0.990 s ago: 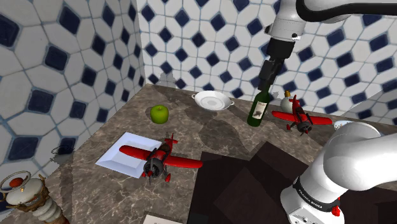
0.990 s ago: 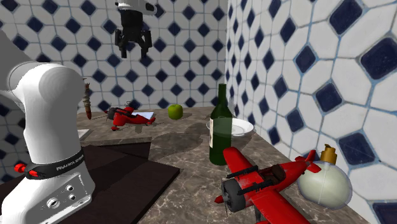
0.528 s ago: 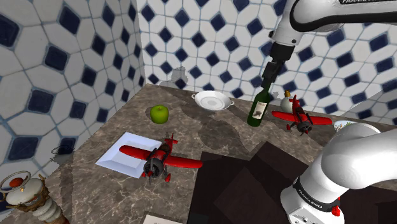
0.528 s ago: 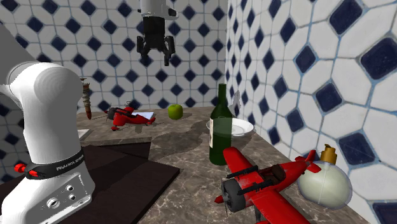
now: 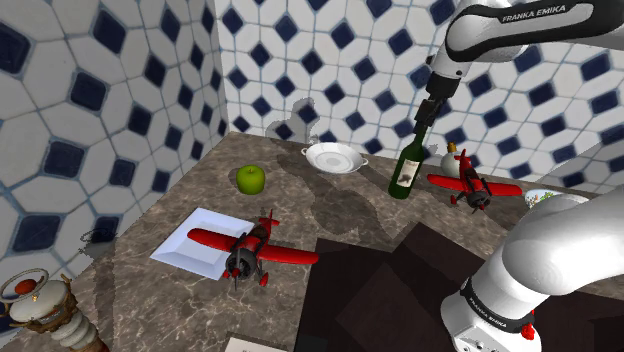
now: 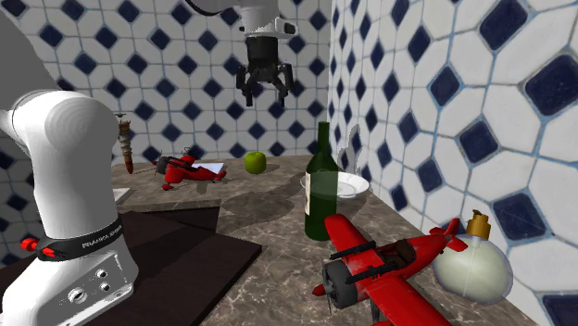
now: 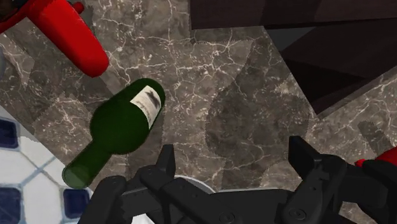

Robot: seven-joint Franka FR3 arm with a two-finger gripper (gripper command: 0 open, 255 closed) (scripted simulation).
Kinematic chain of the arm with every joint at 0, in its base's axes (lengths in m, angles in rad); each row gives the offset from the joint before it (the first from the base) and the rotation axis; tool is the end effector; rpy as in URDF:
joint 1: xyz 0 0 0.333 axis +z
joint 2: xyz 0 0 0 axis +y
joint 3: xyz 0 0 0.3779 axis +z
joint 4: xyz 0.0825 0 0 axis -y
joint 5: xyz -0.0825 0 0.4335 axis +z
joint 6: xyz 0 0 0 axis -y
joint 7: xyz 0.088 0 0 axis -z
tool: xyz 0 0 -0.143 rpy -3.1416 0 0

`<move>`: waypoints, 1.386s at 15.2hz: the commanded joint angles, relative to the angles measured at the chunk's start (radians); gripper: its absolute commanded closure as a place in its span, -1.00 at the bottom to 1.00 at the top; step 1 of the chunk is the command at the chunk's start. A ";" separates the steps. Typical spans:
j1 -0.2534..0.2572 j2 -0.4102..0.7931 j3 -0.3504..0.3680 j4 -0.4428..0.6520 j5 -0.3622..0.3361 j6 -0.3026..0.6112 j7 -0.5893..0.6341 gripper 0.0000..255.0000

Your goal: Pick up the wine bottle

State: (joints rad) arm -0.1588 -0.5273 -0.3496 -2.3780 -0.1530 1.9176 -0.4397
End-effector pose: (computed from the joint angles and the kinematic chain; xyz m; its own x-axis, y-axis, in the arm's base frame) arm 0.3575 -0.2313 0.5083 0.9984 0.0209 0.0521 0.0213 -0.9998 -0.0056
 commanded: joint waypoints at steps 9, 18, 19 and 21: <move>-0.011 0.278 -0.198 0.172 0.052 0.169 -0.226 -1.00; -0.011 0.371 -0.241 0.148 0.103 0.285 -0.291 -1.00; -0.011 0.375 -0.242 0.143 0.105 0.293 -0.293 -1.00; -0.011 0.375 -0.243 0.143 0.105 0.294 -0.293 1.00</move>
State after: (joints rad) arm -0.1701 -0.1537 -0.5918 -2.2330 -0.0492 2.2076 -0.7320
